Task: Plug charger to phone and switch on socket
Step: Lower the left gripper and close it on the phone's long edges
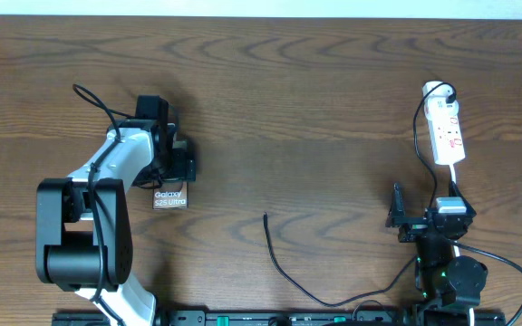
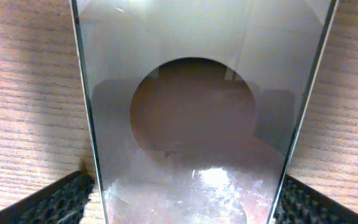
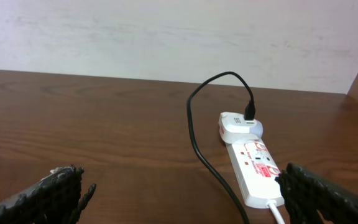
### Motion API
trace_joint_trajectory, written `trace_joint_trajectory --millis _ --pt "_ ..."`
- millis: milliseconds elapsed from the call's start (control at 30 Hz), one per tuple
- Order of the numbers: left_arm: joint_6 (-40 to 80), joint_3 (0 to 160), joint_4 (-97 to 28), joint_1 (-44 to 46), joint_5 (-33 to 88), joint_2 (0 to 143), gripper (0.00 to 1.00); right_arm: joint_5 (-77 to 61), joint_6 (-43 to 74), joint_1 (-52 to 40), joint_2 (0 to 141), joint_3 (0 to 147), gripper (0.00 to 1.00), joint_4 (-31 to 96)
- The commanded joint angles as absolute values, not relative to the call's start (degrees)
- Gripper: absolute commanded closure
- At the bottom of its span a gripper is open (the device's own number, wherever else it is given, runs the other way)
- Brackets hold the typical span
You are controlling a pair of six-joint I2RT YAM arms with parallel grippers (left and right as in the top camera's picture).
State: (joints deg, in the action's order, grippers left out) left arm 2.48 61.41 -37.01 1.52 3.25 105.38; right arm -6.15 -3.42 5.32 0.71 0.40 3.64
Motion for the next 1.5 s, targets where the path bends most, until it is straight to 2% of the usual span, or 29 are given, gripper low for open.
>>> trace_joint_trajectory --millis 0,100,333,367,433,533,1467 --pt "1.76 60.10 -36.97 1.50 0.84 106.85 0.14 -5.91 -3.92 4.93 0.38 0.32 0.01 3.88" --pt "1.76 60.10 -36.99 1.48 0.84 106.87 0.20 -5.91 -3.92 4.93 0.38 0.32 0.01 3.88" --pt "1.74 60.10 -36.97 1.48 0.84 106.87 0.20 -5.91 -3.92 4.93 0.36 0.32 0.01 3.88" --pt "1.74 60.10 -36.97 1.50 0.82 106.87 0.19 -5.91 -3.92 4.93 0.36 0.32 0.01 3.88" --pt "1.76 60.10 -36.95 1.50 0.82 106.87 0.08 -5.91 -3.92 4.93 0.36 0.32 0.01 3.86" --pt "1.74 60.10 -36.64 1.50 0.84 106.87 0.04 -5.91 -3.92 4.93 0.38 0.32 0.01 3.88" --pt "1.76 60.10 -35.48 1.48 5.98 107.11 0.04 -5.91 -3.92 4.93 0.38 0.32 0.01 3.88"
